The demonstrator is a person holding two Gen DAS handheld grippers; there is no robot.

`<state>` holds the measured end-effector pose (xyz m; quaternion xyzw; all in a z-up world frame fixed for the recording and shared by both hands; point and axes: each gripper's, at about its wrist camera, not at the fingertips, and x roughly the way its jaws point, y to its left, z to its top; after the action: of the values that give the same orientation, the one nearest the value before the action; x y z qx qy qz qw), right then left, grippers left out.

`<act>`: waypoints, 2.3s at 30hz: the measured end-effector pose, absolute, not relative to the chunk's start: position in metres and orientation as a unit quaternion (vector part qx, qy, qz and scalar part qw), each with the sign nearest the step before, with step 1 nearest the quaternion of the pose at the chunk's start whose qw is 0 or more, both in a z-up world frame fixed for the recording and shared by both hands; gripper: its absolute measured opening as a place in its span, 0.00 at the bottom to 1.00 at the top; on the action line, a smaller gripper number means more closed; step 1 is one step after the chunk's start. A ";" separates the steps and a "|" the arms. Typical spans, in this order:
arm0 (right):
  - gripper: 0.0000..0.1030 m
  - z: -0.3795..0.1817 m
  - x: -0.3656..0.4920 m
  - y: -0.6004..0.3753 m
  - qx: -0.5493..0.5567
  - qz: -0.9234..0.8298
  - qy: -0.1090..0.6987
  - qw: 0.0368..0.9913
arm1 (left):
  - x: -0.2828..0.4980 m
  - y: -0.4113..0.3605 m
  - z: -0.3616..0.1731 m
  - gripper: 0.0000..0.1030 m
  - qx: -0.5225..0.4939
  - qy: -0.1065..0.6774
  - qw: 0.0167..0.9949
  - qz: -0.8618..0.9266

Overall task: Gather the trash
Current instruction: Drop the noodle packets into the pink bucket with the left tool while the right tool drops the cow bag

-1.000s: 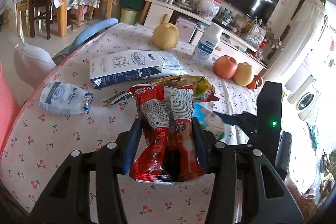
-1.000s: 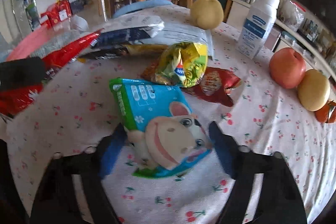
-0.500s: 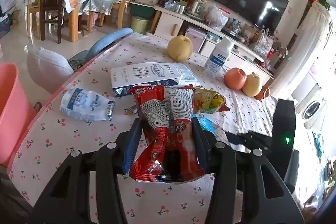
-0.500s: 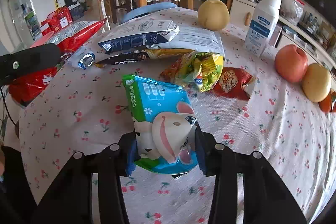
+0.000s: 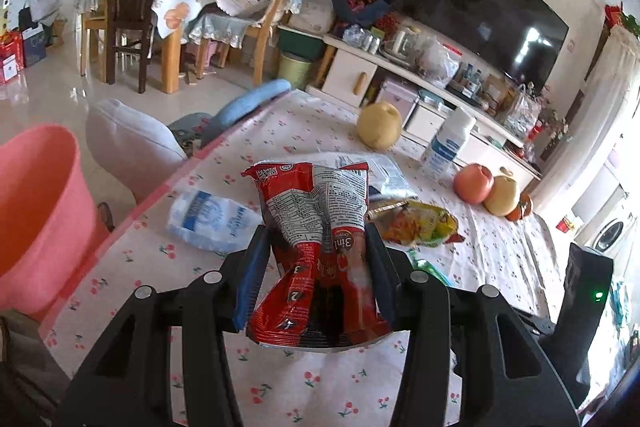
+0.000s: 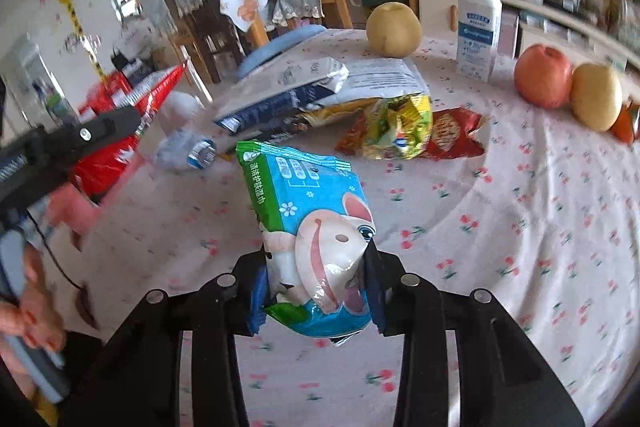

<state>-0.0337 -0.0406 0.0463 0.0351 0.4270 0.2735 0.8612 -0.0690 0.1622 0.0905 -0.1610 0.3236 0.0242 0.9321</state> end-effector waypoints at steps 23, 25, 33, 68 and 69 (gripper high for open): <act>0.39 0.115 -0.063 0.089 0.156 0.413 0.401 0.803 | -0.109 0.305 0.116 0.48 -0.214 0.257 0.921 0.200; 0.39 0.123 -0.064 0.111 0.150 0.430 0.399 0.796 | -0.115 0.327 0.114 0.48 -0.226 0.254 0.913 0.224; 0.39 0.142 -0.062 0.200 0.132 0.483 0.393 0.771 | -0.137 0.395 0.101 0.48 -0.270 0.250 0.889 0.275; 0.90 0.113 -0.126 0.147 -0.071 0.323 0.313 0.890 | -0.134 0.340 0.139 0.90 -0.166 0.208 0.929 0.258; 0.90 0.113 -0.128 0.140 -0.073 0.317 0.310 0.893 | -0.133 0.336 0.140 0.90 -0.165 0.208 0.930 0.256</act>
<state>-0.1281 0.1403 0.1126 -0.0728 0.3103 0.3174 0.8931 -0.1326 0.3365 0.1400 -0.1652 0.2078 0.2559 0.9295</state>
